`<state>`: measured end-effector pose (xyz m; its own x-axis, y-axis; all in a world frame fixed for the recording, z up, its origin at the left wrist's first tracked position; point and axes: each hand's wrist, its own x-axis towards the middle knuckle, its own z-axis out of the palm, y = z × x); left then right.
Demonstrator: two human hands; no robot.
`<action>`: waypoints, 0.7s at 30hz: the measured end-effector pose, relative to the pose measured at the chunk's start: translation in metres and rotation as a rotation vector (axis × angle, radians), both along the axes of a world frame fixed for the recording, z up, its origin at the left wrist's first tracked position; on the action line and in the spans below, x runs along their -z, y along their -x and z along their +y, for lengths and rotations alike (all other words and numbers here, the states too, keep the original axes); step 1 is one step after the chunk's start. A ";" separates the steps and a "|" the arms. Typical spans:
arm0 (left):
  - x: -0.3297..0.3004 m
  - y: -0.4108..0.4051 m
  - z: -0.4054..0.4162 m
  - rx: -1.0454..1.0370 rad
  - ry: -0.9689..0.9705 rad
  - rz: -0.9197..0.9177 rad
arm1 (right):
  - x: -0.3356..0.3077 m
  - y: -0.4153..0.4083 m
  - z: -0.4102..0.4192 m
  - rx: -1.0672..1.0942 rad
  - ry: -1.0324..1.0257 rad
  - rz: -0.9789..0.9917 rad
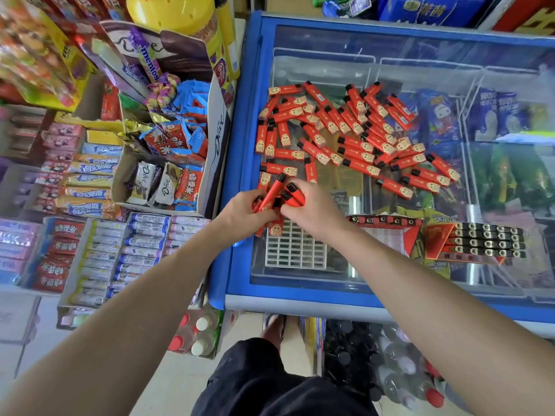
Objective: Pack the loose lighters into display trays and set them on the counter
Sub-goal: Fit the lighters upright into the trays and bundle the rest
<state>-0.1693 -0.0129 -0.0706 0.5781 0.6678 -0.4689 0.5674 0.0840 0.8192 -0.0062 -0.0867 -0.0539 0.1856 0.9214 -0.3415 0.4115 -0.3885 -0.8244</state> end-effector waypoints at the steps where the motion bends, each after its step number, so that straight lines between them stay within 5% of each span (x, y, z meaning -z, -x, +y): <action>1: 0.001 0.001 -0.001 -0.003 -0.006 0.002 | 0.001 -0.001 0.000 -0.001 -0.007 -0.026; 14: 0.017 -0.002 -0.004 -0.126 -0.173 0.317 | 0.014 0.006 -0.002 0.035 -0.182 -0.267; 21: 0.022 -0.001 -0.008 -0.133 -0.177 0.312 | 0.012 0.010 -0.006 -0.105 -0.256 -0.435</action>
<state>-0.1684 -0.0213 -0.0926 0.3290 0.8137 -0.4792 0.7854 0.0460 0.6172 -0.0165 -0.0929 -0.0658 0.1620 0.9867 -0.0141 0.7634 -0.1344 -0.6318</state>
